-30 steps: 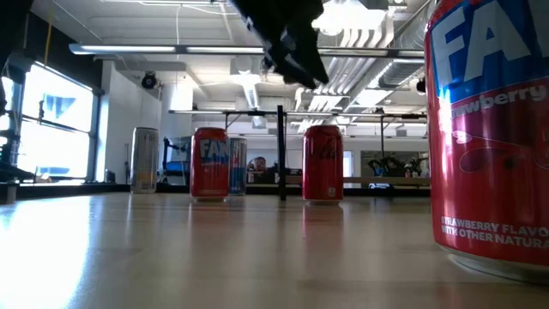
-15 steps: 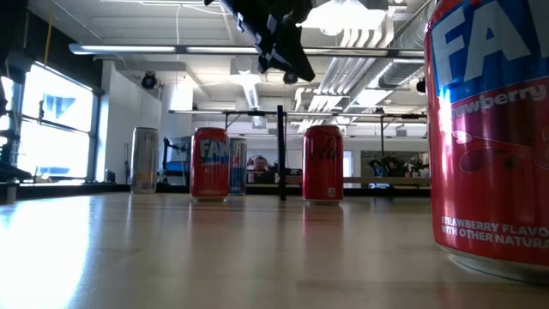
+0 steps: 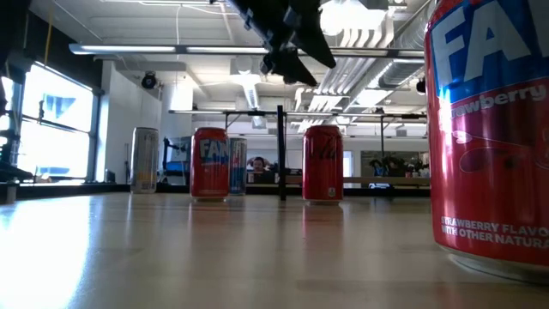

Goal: Place canned beverage on shelf
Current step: Put the top red-black soda can on the shelf

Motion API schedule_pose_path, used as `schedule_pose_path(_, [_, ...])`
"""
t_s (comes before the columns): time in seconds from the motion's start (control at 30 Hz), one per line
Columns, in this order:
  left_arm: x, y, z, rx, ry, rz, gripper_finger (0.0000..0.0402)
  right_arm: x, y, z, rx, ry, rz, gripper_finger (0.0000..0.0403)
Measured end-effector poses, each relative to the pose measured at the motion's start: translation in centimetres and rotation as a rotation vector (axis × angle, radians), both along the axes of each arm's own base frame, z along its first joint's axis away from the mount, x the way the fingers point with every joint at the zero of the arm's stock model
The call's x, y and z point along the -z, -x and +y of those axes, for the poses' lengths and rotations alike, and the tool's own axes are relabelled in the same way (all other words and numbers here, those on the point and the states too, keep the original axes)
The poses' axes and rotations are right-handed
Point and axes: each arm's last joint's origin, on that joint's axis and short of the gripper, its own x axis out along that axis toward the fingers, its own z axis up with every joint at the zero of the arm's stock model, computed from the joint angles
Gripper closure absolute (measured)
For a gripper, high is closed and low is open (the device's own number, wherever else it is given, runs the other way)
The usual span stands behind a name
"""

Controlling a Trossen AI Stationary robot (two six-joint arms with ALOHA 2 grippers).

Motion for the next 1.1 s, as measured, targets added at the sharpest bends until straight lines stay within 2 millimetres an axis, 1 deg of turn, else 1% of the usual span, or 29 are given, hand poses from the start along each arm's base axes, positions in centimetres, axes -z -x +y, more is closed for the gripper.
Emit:
schedule_pose_path(0.07, [1.1, -0.6, 0.1, 0.001, -0.002, 0.014, 0.0069, 0.0, 0.0, 0.0, 0.0, 0.002, 0.001, 0.0402])
schedule_pose_path(0.17, [2.7, -1.5, 0.3, 0.02, -0.033, 0.047, 0.0063, 0.0, 0.0, 0.0, 0.0, -0.002, 0.002, 0.0402])
schedule_pose_path(0.3, [4.1, -2.1, 0.6, 0.015, -0.151, 0.096, 0.0061, 0.0, 0.0, 0.0, 0.0, -0.002, 0.001, 0.0402])
schedule_pose_path(0.4, [4.5, -2.1, 1.0, 0.0, -0.203, 0.134, 0.0061, 0.0, 0.0, 0.0, 0.0, 0.002, 0.004, 0.0402])
schedule_pose_path(0.6, [4.5, -1.9, 1.8, -0.016, -0.171, 0.131, 0.0061, 0.0, 0.0, 0.0, 0.0, -0.001, 0.002, 0.0402])
schedule_pose_path(0.73, [4.6, -1.9, 2.0, -0.005, -0.122, 0.12, 0.0061, 0.0, 0.0, 0.0, 0.0, 0.001, 0.003, 0.0402])
schedule_pose_path(1.1, [6.0, -2.5, 2.4, -0.031, -0.128, 0.14, 0.0061, 0.0, 0.0, 0.0, -0.001, -0.001, 0.002, 0.0402])
